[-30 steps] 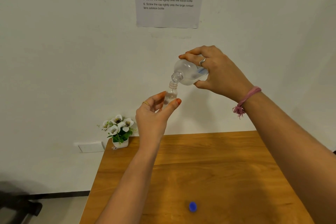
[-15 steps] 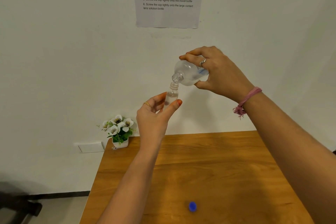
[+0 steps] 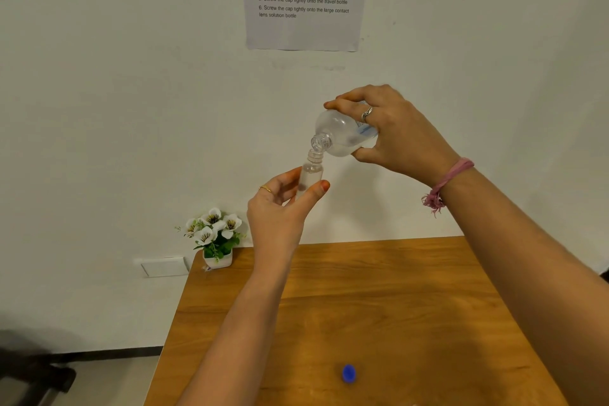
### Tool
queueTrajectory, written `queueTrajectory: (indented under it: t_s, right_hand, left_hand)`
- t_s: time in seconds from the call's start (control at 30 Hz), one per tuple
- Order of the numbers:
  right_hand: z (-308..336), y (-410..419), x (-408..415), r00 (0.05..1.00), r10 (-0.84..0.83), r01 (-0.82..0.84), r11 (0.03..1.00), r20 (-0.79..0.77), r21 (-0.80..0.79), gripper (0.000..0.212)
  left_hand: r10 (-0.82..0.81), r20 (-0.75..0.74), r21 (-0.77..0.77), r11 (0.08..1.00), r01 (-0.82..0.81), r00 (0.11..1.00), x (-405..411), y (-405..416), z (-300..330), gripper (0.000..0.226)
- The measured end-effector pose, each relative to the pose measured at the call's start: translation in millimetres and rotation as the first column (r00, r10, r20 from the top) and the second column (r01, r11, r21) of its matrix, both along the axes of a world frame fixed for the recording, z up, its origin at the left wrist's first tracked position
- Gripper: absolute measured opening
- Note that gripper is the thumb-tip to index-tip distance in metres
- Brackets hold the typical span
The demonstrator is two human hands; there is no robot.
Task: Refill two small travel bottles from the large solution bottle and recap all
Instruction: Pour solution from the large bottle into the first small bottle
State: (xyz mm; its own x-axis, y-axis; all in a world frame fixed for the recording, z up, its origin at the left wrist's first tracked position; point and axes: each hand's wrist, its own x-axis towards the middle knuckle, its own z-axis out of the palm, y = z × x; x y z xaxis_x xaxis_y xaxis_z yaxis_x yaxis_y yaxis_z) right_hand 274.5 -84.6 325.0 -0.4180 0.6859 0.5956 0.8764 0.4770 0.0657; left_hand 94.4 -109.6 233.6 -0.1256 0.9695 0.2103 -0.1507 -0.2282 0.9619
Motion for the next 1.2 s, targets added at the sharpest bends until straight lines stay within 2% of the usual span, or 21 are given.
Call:
queueTrajectory:
  t_s: [0.93, 1.2]
  right_hand:
    - [3.5, -7.5, 1.7, 1.0, -0.025, 0.025, 1.0, 0.011, -0.016, 0.066]
    - [-2.0, -9.0, 4.1, 0.999, -0.04, 0.037, 0.997, -0.029, -0.073, 0.068]
  left_hand:
    - [-0.003, 0.007, 0.002, 1.0, 0.003, 1.0, 2.9, -4.5, 1.6, 0.043]
    - [-0.005, 0.011, 0.002, 1.0, 0.005, 1.0, 4.3, -6.4, 0.9, 0.045]
